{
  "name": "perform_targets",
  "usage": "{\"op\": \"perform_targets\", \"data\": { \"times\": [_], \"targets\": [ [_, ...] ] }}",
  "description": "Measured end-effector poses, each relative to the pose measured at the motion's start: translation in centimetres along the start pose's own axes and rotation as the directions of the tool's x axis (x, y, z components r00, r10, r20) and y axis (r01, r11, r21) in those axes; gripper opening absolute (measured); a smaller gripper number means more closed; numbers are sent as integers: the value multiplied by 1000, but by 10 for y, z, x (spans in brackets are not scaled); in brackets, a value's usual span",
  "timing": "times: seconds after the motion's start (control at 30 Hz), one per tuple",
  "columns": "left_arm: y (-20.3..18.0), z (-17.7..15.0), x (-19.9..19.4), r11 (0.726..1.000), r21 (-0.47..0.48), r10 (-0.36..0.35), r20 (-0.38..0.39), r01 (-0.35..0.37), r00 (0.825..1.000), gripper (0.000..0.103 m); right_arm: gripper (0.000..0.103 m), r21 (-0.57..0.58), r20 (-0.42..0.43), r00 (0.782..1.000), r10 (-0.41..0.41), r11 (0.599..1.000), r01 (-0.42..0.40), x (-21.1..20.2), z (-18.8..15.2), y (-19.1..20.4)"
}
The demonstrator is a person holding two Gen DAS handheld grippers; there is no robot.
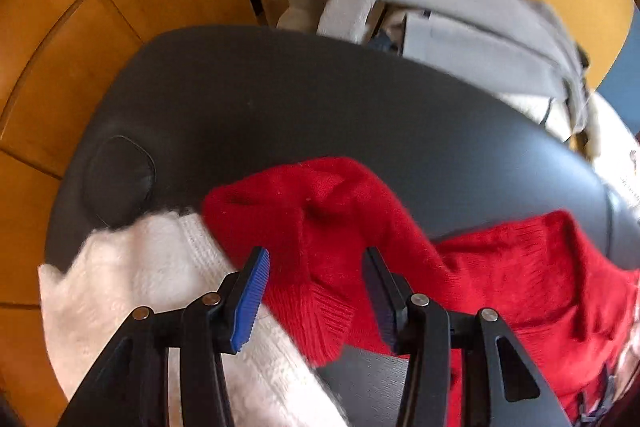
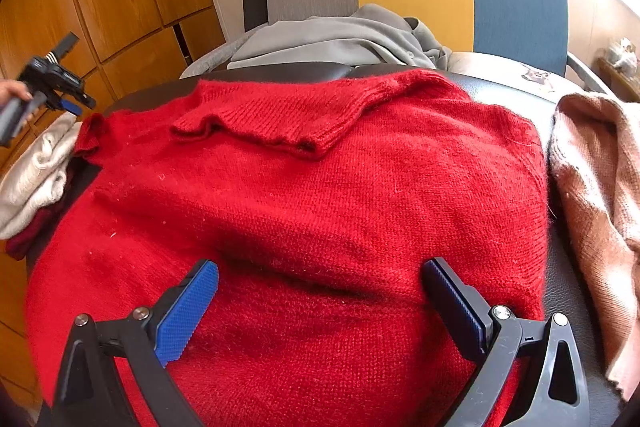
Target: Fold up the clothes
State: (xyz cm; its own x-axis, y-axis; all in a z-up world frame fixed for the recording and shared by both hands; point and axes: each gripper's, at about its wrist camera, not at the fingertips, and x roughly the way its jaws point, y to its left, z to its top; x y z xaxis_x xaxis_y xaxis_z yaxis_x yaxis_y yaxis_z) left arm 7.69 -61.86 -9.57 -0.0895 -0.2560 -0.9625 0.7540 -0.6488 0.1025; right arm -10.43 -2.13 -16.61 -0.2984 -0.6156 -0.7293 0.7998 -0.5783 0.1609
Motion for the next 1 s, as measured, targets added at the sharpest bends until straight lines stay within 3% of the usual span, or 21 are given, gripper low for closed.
{"op": "perform_targets", "data": {
  "times": [0.13,0.17,0.2,0.23,0.37,0.43,0.53,0.63,0.77,0.83,0.87,0.93,0.97,1.0],
  "targets": [
    [7,5,18,999,-3,53,-31,-53,998,47,103,5,3,1000,7,1000,-7,-1,0,-2],
    [9,5,20,999,-3,39,-35,-39,999,36,103,6,4,1000,8,1000,-8,-1,0,-2],
    [11,6,22,1000,-2,28,-38,-28,999,14,103,7,4,1000,8,1000,-8,-1,0,-2],
    [12,4,22,999,9,34,-31,-34,999,6,103,8,5,1000,9,1000,-9,0,0,-2],
    [20,-3,6,1000,-16,-18,56,19,998,5,103,4,4,1000,2,1000,-2,1,0,-1],
    [21,-6,-15,995,-46,-81,129,88,988,4,103,1,2,1000,-4,1000,4,1,0,0],
    [5,-14,-60,975,-11,-212,242,221,947,4,103,-4,0,1000,-11,1000,11,2,1,1],
    [-30,-33,-115,930,102,-366,334,353,869,4,103,-8,0,1000,-17,1000,17,3,1,1],
    [-99,-64,-172,823,287,-566,334,491,754,4,103,-13,-2,1000,-26,1000,26,4,1,2],
    [-131,-81,-186,757,348,-646,273,553,713,4,103,-14,-3,1000,-28,999,28,4,1,2],
    [-151,-91,-187,729,375,-672,234,573,703,5,103,-15,-4,1000,-30,999,30,4,1,2],
    [-191,-110,-181,685,423,-699,153,593,698,11,103,-16,-6,999,-31,999,31,5,1,2],
    [-208,-114,-169,667,433,-709,118,606,695,24,103,-17,-7,999,-32,999,32,5,1,2],
    [-223,-117,-158,650,439,-717,86,620,691,30,103,-18,-8,999,-33,999,33,5,1,2]
  ]
}}
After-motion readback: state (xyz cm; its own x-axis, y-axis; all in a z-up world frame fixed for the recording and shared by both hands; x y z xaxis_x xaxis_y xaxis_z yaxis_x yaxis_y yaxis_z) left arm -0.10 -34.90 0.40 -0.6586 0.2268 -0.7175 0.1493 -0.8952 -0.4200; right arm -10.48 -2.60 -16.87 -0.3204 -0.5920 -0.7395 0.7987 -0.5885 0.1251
